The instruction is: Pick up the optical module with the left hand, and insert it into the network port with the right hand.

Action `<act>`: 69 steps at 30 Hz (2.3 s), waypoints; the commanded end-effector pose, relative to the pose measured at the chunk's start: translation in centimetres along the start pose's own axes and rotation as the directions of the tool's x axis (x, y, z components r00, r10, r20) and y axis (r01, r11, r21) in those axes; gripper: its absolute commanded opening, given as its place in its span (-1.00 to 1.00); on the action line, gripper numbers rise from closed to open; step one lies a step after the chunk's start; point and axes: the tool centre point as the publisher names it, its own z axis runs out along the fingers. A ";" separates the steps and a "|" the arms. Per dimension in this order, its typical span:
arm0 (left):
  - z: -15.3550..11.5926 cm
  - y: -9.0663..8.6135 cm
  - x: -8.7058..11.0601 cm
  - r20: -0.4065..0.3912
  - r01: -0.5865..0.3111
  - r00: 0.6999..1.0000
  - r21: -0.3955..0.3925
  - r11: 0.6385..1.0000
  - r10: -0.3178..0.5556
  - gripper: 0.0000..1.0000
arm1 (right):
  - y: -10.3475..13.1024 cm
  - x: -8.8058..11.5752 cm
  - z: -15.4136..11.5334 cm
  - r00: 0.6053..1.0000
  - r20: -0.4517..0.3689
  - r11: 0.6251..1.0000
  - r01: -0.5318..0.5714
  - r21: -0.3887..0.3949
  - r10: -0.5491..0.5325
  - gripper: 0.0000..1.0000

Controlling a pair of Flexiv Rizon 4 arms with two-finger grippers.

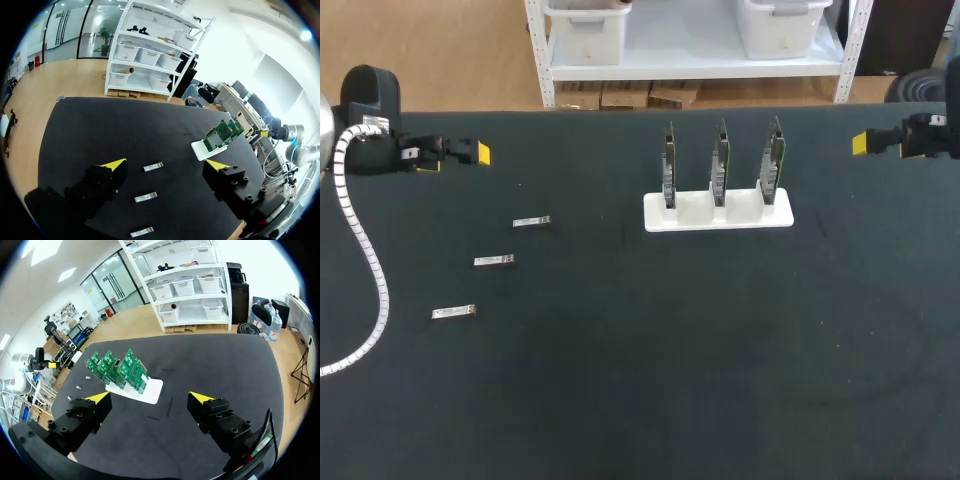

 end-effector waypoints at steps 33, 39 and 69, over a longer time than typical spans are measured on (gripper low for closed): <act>3.3 1.1 1.3 -0.255 -0.731 0.659 0.006 0.682 0.708 1.00 | 0.0 0.0 0.0 1.000 0.000 1.000 0.000 0.000 0.000 1.00; 4.1 1.5 1.3 -0.284 -0.667 0.715 0.000 0.745 0.639 1.00 | 0.0 0.0 0.0 1.000 0.000 1.000 0.000 0.000 0.000 1.00; 5.9 1.0 3.7 -0.412 -0.902 0.286 0.189 0.388 0.865 1.00 | 0.0 0.0 0.0 1.000 0.000 1.000 0.000 0.000 0.000 1.00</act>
